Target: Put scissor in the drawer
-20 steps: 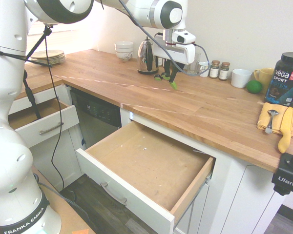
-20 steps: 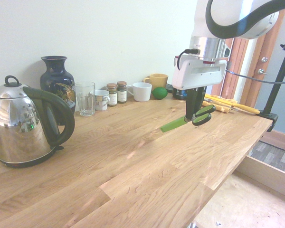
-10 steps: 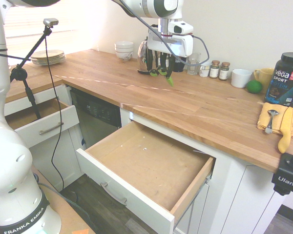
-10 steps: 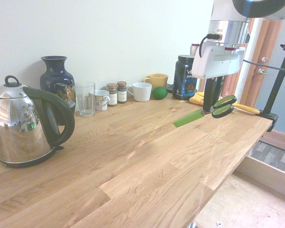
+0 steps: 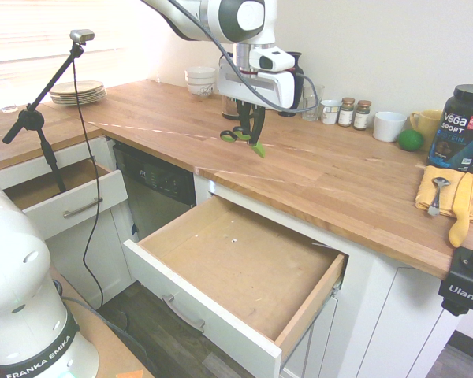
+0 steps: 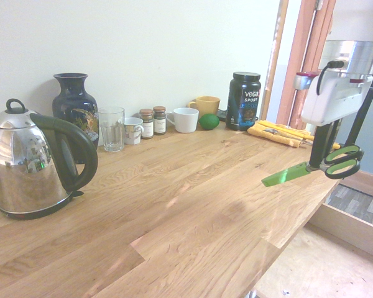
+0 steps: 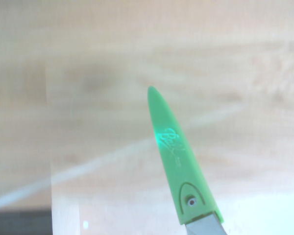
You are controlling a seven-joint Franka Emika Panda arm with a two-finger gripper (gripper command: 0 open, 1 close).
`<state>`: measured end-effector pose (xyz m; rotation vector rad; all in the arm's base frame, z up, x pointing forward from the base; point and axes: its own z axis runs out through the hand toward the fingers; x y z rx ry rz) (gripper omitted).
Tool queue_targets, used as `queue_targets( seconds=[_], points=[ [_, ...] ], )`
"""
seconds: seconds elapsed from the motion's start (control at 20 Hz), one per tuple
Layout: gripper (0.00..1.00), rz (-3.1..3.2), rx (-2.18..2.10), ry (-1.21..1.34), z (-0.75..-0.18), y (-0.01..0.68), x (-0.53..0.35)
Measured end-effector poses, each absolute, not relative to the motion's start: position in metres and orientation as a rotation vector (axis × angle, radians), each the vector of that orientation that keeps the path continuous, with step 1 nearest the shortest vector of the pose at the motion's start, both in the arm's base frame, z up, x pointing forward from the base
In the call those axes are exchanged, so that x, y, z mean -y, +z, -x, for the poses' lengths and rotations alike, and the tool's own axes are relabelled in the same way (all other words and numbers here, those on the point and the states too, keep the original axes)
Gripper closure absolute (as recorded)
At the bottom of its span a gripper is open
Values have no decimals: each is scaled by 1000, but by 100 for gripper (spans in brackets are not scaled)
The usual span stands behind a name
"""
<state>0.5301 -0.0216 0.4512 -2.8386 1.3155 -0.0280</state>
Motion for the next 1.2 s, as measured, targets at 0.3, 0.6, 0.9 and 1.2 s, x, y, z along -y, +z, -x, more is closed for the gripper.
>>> queue_targets(
  seconds=[0.3,0.6,0.9,1.2],
  points=[
    [100,2829,-1336,-18,-487,430,18],
    [100,2823,-1356,-18,-466,424,22],
    [100,2820,-1365,-15,-447,422,24],
    [100,2825,-1373,2,-430,405,25]
  ],
)
